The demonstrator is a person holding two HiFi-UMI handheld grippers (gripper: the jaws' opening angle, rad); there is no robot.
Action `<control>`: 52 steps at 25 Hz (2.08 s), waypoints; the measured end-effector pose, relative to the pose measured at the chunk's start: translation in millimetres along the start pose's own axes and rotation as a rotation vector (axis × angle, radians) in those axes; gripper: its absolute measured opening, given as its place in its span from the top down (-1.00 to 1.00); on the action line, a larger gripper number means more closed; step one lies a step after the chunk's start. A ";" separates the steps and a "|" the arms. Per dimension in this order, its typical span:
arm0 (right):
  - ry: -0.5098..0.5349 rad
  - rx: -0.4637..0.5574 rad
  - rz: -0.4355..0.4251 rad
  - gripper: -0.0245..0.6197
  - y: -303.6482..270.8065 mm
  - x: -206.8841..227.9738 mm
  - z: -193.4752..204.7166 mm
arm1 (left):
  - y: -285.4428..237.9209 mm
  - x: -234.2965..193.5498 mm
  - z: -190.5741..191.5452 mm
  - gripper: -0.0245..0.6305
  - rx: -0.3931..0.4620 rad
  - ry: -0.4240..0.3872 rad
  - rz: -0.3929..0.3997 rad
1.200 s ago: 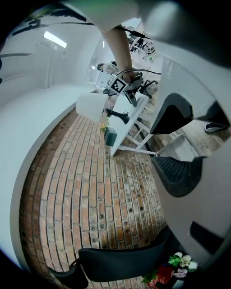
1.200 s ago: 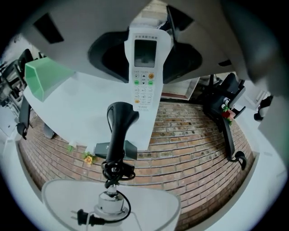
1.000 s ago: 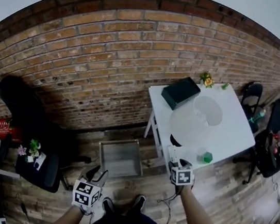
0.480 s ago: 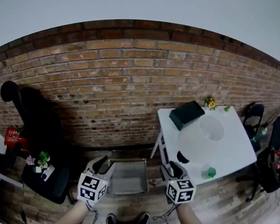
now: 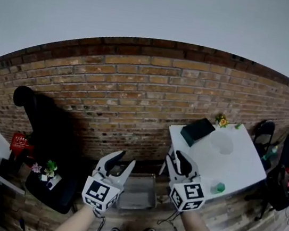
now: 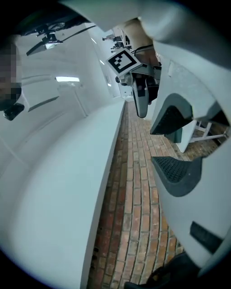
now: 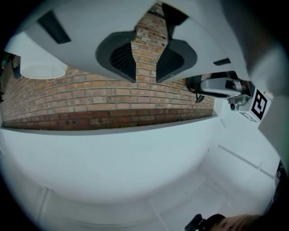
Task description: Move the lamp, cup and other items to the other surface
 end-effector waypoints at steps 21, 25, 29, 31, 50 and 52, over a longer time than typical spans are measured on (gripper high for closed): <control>0.061 0.137 0.056 0.73 23.7 0.4 -36.5 | 1.4 12.1 -35.0 0.47 0.088 0.002 -0.039; 0.080 0.128 0.047 0.72 23.4 -0.7 -35.9 | 1.4 11.0 -31.6 0.47 0.080 0.002 -0.049; 0.074 0.128 0.017 0.69 23.5 -5.1 -33.6 | 2.9 12.6 -26.3 0.47 0.046 0.020 -0.054; 0.070 0.129 0.006 0.69 22.9 -6.9 -32.7 | 2.4 12.5 -27.1 0.47 0.064 0.014 -0.053; 0.073 0.134 -0.018 0.76 12.3 -4.3 -34.1 | -1.7 3.8 -17.4 0.47 0.057 0.050 -0.059; 0.070 0.134 -0.021 0.76 11.2 -3.4 -33.1 | -2.9 2.3 -16.8 0.47 0.058 0.056 -0.062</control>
Point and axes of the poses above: the fingertips, and each gripper's own axes: y backward along the fingers, x to its right, z out of its underside, the point moved 2 cm from there along y, backward along the fingers, and after that the axes turned 8 degrees about x, right-handed, at the moved point
